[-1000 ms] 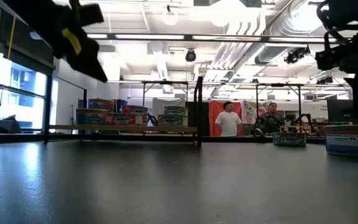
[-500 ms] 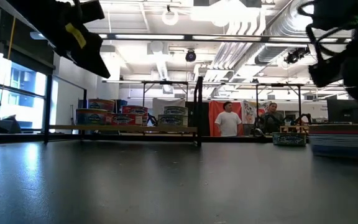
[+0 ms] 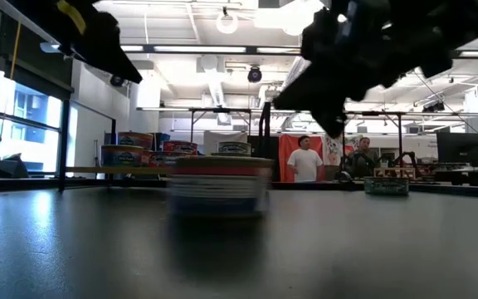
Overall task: Stack canned seafood by type on shelf
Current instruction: Stack the blue tuna can on top of the blue tuna can on the shelf
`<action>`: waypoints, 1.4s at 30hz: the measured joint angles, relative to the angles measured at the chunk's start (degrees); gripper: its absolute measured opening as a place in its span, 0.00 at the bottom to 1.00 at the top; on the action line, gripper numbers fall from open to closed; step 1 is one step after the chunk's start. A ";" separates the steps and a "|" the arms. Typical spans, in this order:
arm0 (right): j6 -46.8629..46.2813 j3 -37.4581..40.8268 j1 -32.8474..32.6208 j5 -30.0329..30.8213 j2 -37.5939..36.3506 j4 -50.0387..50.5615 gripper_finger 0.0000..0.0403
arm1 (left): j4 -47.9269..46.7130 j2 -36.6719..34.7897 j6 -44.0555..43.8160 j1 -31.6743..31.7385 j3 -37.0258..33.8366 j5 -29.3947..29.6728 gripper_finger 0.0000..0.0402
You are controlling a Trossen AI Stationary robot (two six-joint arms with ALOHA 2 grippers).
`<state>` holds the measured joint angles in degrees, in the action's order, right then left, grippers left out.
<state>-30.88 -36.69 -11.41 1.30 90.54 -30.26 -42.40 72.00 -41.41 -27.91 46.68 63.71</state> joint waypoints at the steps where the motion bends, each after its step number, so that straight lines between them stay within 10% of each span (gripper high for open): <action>1: 1.55 0.00 0.25 0.07 0.88 -2.02 0.00 | 0.57 -0.03 -0.01 -0.71 0.00 -0.20 0.66; 18: 13.34 0.02 0.51 13.72 4.13 -3.77 0.00 | 44.26 20.12 34.51 -2.56 0.02 -42.68 0.66; 24: 13.38 0.02 0.38 13.44 4.13 -2.99 0.00 | 40.89 25.58 35.44 2.64 1.97 -42.67 0.66; 34: 13.40 0.02 0.38 13.82 4.13 -2.06 0.00 | -14.38 17.90 17.30 2.67 15.31 -29.69 0.66; 42: 14.01 0.02 0.38 15.26 4.13 -1.70 0.00 | -8.54 11.55 -2.93 1.32 6.82 -25.56 0.66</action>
<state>-16.86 -36.67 -11.03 16.56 94.67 -31.96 -50.94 83.55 -44.33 -26.59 53.50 38.15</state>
